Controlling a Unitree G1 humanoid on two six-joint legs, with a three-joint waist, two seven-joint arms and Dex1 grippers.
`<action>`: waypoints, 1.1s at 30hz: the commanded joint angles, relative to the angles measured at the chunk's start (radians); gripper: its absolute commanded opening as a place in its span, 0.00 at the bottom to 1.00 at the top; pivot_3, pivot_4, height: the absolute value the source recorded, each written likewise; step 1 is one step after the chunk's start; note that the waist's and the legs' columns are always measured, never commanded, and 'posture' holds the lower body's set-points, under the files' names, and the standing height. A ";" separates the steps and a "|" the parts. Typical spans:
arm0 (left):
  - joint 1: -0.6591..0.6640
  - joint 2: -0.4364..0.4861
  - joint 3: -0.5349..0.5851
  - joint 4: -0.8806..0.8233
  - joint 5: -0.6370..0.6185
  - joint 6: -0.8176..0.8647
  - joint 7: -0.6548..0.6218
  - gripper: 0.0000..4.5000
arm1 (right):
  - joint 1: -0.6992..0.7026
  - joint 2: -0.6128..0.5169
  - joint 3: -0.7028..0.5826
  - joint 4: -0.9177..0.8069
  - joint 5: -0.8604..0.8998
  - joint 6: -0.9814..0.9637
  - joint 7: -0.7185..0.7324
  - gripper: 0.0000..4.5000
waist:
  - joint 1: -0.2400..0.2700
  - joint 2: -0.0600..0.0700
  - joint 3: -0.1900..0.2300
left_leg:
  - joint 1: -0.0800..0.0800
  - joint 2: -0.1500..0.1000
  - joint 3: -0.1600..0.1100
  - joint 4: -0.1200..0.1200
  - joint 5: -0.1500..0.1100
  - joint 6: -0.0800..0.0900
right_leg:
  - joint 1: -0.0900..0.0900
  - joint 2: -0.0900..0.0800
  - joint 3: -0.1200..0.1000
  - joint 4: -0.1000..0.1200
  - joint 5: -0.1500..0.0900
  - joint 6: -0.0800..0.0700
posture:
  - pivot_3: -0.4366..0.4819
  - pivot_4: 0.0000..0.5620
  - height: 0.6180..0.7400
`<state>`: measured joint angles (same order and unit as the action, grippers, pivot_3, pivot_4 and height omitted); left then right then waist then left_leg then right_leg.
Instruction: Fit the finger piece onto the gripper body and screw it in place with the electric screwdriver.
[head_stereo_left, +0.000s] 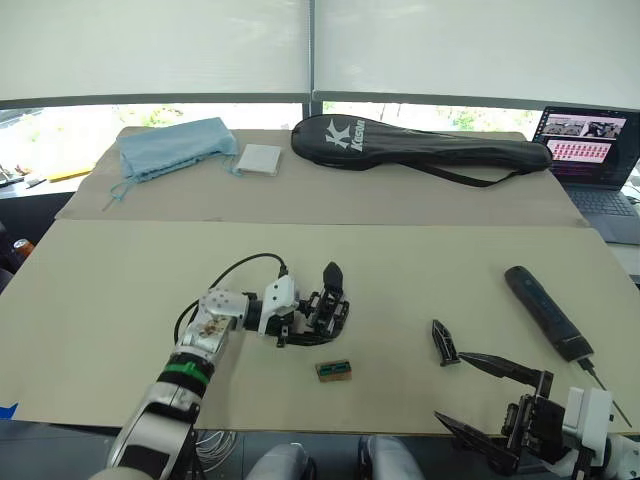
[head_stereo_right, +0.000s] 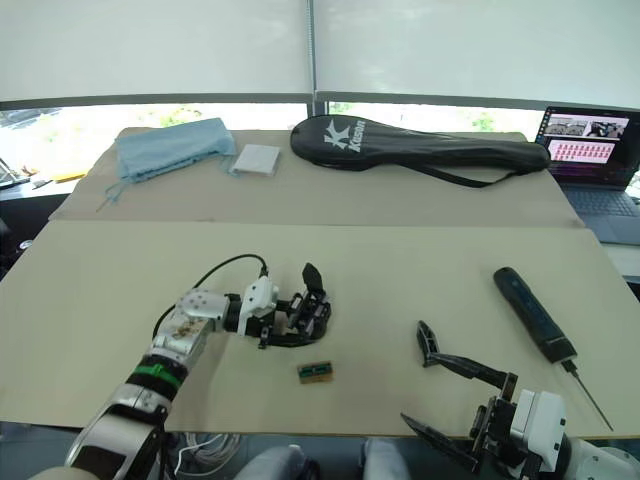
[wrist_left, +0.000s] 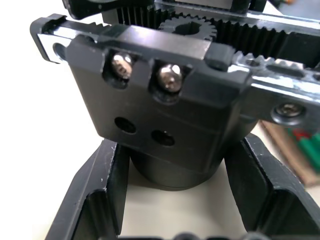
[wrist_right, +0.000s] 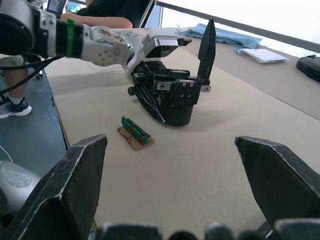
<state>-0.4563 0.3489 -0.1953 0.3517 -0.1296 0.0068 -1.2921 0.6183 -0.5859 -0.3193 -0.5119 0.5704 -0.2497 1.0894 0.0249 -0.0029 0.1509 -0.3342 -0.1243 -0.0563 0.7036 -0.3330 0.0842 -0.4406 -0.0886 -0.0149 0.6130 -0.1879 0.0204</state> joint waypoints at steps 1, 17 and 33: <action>0.038 -0.002 0.004 -0.184 -0.008 0.115 0.113 0.50 | 0.005 0.001 0.000 -0.018 0.003 -0.005 -0.001 1.00 | 0.004 0.000 0.000 | 0.000 0.000 0.000 0.000 0.000 0.000 | 0.000 0.000 0.000 0.000 0.000 0.000 | 0.48 0.27 1.00; -0.010 0.011 -0.032 -0.053 0.010 0.063 0.169 0.50 | 0.001 -0.008 0.002 -0.020 0.014 -0.014 0.003 1.00 | 0.013 0.000 0.000 | 0.002 0.000 0.000 0.000 -0.001 -0.003 | 0.001 0.000 0.000 0.000 0.000 0.000 | 0.48 0.27 1.00; -0.002 0.057 -0.014 -0.040 -0.021 0.120 0.143 0.98 | 0.015 -0.023 -0.056 -0.041 0.062 0.030 -0.004 1.00 | 0.008 0.001 -0.001 | 0.003 0.000 0.000 0.000 0.000 -0.003 | 0.003 0.000 0.000 0.001 0.000 0.000 | 0.48 0.27 1.00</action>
<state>-0.4724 0.3805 -0.2321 0.3249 -0.1350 0.0926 -1.1485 0.6229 -0.5996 -0.3376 -0.5183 0.5957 -0.2293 1.0878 0.0333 -0.0020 0.1503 -0.3306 -0.1240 -0.0563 0.7034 -0.3335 0.0817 -0.4378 -0.0882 -0.0145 0.6138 -0.1879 0.0203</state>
